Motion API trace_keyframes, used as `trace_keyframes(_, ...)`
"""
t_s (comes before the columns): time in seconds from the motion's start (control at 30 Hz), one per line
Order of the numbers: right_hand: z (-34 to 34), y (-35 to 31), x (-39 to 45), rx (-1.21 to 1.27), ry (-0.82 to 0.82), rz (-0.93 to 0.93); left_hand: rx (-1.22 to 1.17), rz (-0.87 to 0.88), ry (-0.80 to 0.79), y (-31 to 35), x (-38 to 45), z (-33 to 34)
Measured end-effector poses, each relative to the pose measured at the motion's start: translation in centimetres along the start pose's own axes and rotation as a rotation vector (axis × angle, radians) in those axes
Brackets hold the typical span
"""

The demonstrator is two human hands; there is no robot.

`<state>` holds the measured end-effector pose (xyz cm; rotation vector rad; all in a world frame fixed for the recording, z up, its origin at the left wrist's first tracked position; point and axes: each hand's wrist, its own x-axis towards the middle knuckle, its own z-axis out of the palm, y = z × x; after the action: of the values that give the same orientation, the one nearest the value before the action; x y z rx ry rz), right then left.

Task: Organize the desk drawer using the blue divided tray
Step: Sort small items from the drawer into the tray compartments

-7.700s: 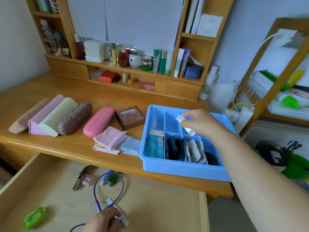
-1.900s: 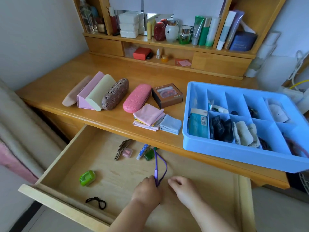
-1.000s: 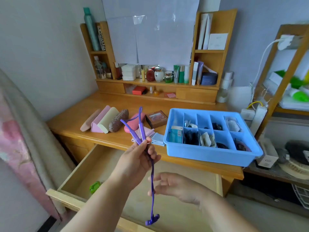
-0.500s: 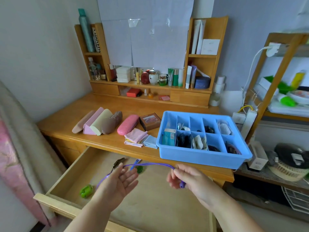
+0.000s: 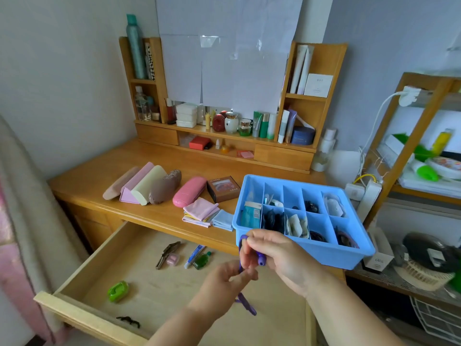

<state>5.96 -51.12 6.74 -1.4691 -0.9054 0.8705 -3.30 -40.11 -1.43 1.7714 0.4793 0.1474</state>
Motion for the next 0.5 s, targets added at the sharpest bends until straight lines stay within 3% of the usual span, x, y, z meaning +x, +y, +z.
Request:
trace_keyframes(0.13,-2.9,0.0,-0.9,0.383,0.278,-0.131,0.075,0.007,0.083,-0.9,0.8,-1.3)
trace_keyframes(0.3,-5.4,3.8,-2.8,0.412,0.472,-0.047,0.028,-0.005,0.080,-1.0,0.7,-4.3)
trace_keyframes(0.4,-5.0,6.9,-2.9,0.264,0.576,0.101,-0.329,0.018,0.030,0.4,0.6,-5.2)
trace_keyframes(0.5,-3.2,9.0,-2.5,0.017,0.472,0.252,-0.642,0.076,-0.019,2.3,0.9,-5.7)
